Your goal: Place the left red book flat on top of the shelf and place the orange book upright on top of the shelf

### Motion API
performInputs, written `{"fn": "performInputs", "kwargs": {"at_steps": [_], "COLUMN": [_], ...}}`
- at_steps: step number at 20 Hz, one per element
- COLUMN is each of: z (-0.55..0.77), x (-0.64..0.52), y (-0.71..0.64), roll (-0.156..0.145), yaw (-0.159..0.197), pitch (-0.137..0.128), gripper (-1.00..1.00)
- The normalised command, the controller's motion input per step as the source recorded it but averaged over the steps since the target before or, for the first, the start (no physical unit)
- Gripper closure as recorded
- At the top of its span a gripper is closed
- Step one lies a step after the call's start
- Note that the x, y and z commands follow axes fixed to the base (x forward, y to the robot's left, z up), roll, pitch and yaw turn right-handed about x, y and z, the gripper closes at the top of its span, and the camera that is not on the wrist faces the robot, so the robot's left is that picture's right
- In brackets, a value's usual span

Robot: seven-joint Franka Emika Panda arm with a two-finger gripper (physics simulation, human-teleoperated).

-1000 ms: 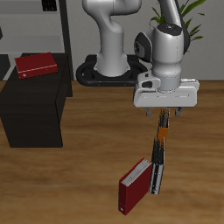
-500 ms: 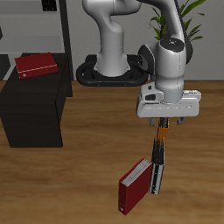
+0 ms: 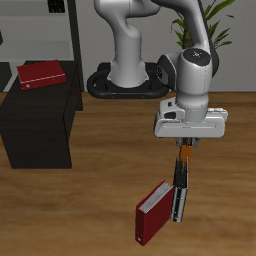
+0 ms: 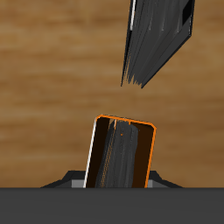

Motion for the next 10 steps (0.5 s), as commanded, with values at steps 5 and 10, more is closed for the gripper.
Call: {"fn": "performInputs", "kwargs": {"at_steps": [5, 10], "z": [0.27, 0.41], "x": [-0.11, -0.09], "y": [-0.16, -0.42], "roll": [0.000, -0.026], "yaw": [-0.012, 0.007], "pitch": [-0.039, -0.045], "gripper": [1.00, 1.00]}}
